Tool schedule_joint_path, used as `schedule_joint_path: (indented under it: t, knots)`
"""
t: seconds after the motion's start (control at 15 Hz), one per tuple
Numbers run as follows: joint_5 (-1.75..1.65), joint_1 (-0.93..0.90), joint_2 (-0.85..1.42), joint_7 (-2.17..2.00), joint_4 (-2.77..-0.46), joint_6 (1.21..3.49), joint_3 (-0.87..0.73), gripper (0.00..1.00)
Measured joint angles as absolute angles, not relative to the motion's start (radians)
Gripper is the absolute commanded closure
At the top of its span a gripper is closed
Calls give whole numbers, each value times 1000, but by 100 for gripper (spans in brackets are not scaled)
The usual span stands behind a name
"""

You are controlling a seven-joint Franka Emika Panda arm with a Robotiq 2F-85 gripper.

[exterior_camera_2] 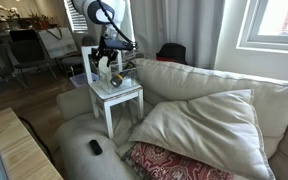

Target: Put the chair, then place the torch in it

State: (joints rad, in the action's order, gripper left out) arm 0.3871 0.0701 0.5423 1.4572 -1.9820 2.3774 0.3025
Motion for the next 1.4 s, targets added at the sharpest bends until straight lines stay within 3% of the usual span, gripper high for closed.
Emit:
schedule_joint_path:
  t: [0.67,1.4]
  knots:
    - [429,82,237,1018,-1977,2185,191,0]
    - [444,77,48,712,-2001,2114,84,0]
